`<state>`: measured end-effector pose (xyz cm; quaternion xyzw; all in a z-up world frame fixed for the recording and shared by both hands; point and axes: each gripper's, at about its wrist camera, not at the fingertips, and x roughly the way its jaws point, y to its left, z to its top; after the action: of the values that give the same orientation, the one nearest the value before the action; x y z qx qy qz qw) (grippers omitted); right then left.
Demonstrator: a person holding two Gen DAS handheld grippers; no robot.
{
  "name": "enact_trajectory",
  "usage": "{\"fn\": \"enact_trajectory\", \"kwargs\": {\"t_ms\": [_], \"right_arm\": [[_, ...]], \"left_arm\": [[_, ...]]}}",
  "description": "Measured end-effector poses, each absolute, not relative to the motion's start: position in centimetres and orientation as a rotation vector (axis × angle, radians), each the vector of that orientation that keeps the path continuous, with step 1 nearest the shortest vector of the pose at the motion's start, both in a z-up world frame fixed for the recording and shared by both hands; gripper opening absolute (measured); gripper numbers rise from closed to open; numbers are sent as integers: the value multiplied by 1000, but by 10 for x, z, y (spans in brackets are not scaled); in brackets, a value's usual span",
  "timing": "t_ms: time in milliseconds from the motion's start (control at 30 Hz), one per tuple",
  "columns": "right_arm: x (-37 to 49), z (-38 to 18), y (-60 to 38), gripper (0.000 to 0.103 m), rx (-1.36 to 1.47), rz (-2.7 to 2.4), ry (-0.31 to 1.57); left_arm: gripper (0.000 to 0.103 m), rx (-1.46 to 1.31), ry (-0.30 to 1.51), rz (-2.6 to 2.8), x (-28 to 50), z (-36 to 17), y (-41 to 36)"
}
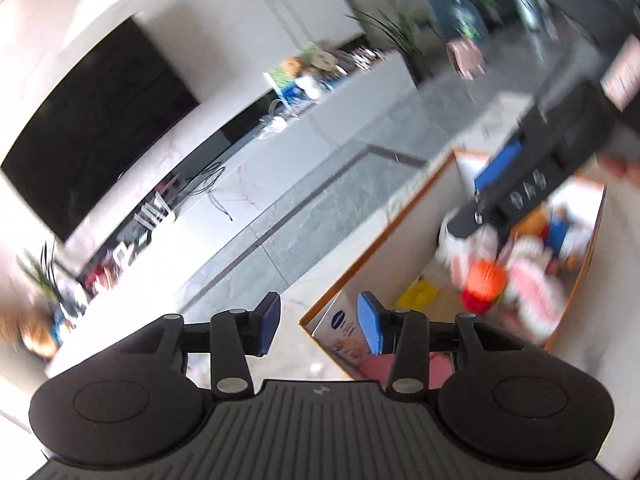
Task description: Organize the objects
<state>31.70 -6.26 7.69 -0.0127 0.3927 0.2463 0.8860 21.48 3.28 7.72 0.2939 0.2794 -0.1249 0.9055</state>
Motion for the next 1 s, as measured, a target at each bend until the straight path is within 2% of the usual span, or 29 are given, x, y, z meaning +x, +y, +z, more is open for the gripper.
{"fn": "enact_trajectory", "kwargs": {"t_ms": [67,133,200,267,300,400,600,833,1000], "right_arm": [[300,94,-67,60,-44,515,778],[284,108,-71,61,-65,520,744],[262,123,-75,63,-93,529,701],[240,136,-80,65,-127,534,654],[229,141,-82,70,-144,536,630],[198,156,-91,74,-166,529,566],[161,166,-109,77,-115,482,566],[132,140,-122,79,-13,425,621],[108,125,-126,79,13,370,590]], "left_arm": [[57,479,561,-242,201,97,40],[71,383,534,-217,183,114,45],[72,329,479,-185,165,126,45],[86,285,439,-153,148,138,45],[91,264,429,-127,142,143,44],[93,243,370,-41,126,149,40],[93,152,439,77,114,137,40],[93,96,479,131,91,124,35],[93,87,506,170,78,113,33]]}}
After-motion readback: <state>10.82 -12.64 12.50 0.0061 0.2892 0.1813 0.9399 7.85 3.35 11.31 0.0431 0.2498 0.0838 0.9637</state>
